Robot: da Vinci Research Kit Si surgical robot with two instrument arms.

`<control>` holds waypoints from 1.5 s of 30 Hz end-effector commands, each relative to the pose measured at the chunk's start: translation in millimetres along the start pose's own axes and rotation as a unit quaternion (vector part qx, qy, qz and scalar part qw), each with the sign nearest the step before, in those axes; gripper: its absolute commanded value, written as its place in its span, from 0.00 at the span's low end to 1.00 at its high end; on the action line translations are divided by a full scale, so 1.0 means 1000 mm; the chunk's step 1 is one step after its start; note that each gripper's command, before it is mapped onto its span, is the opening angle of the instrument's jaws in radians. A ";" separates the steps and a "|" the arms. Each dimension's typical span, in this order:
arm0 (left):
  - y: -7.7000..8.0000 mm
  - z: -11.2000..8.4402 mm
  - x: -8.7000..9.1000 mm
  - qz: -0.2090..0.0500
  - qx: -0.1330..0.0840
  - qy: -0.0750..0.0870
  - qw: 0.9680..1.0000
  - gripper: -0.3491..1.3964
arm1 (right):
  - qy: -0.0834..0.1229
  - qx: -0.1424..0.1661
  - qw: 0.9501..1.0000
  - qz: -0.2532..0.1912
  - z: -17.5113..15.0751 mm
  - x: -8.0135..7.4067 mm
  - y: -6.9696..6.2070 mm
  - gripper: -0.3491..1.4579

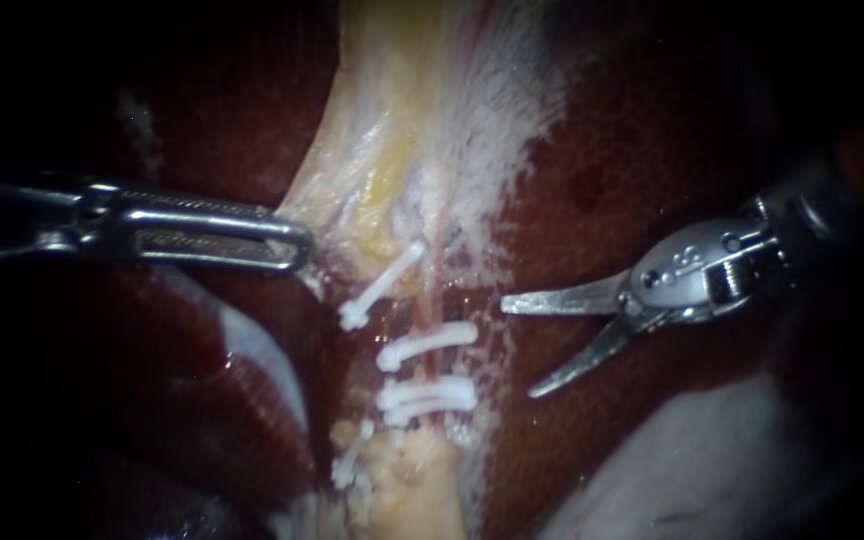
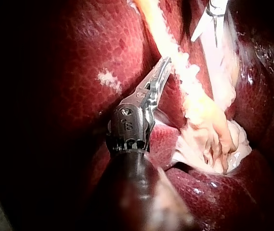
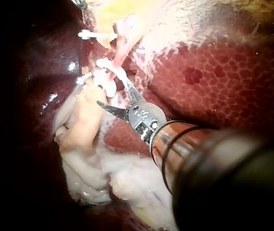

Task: Go to the cutting position right tube

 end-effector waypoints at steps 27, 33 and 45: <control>-0.0014 -0.0030 -0.0017 0.008 -0.008 -0.016 1.000 0.00 | -0.075 0.081 0.991 0.076 0.0036 -0.0012 0.0000 0.72; -0.0015 -0.0030 -0.0018 0.008 -0.008 -0.016 1.000 0.00 | -0.082 0.097 0.988 0.085 0.0044 -0.0022 0.0002 0.71; -0.0016 -0.0029 -0.0018 0.008 -0.008 -0.016 1.000 0.00 | -0.086 0.093 0.986 0.104 0.0066 -0.0019 0.0018 0.66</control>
